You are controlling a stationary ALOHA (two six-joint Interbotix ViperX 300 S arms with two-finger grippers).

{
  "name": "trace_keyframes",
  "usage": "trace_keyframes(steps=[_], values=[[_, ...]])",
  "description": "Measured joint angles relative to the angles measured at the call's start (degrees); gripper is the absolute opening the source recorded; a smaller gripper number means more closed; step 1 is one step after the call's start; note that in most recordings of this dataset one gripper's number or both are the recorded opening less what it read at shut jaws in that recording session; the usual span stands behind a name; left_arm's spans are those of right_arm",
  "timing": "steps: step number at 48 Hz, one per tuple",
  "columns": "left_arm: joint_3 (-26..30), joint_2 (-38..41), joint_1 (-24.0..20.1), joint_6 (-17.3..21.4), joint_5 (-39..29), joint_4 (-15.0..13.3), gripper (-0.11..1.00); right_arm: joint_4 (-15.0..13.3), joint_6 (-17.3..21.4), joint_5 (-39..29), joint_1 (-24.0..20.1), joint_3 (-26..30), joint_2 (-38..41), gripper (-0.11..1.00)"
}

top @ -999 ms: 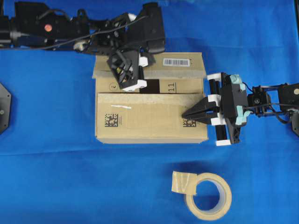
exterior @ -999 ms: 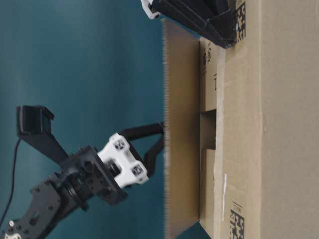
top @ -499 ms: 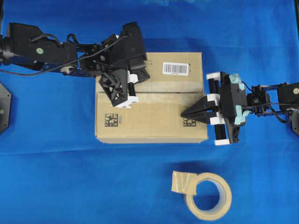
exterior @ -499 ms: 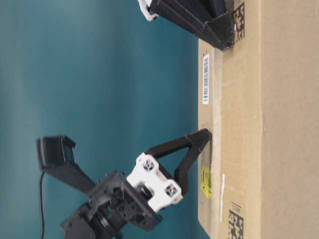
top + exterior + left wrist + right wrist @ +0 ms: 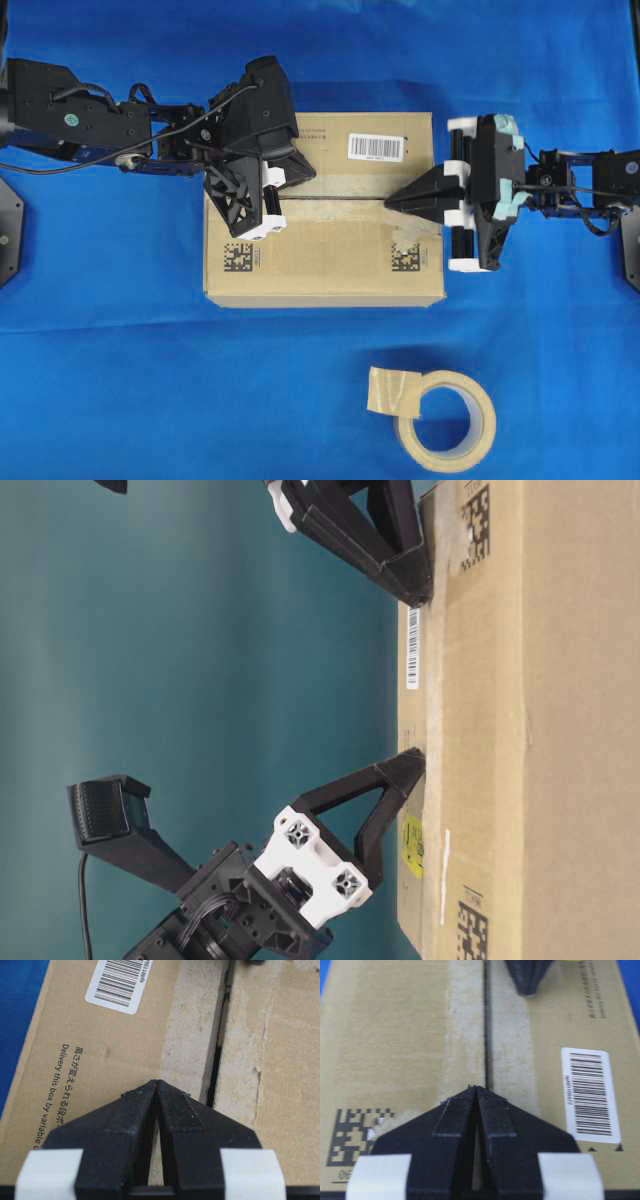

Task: Close the cardboard box.
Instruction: 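Press both grippers down along the center seam of the closed flaps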

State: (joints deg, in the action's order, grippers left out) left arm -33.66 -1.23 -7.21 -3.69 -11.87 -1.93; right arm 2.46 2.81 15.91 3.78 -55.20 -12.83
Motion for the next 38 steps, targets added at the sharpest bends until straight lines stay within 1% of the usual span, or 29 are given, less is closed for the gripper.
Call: trace_keyframes(steps=[19, 24, 30, 38], values=[[-0.09, -0.18, 0.09, 0.00, 0.18, 0.00, 0.00, 0.00, -0.09, 0.18, 0.26, -1.14, 0.00, 0.00], [-0.97, -0.62, 0.26, -0.18, 1.14, 0.00, 0.00, 0.00, -0.09, 0.26, 0.26, -1.58, 0.00, 0.00], [-2.90, -1.67, 0.97, 0.00, 4.75, 0.00, 0.00, 0.00, -0.18, 0.26, 0.35, -1.76, 0.00, 0.00], [-8.00, -4.48, 2.37, 0.18, 13.10, 0.00, 0.00, 0.00, 0.00, 0.44, 0.62, -1.93, 0.00, 0.00]])
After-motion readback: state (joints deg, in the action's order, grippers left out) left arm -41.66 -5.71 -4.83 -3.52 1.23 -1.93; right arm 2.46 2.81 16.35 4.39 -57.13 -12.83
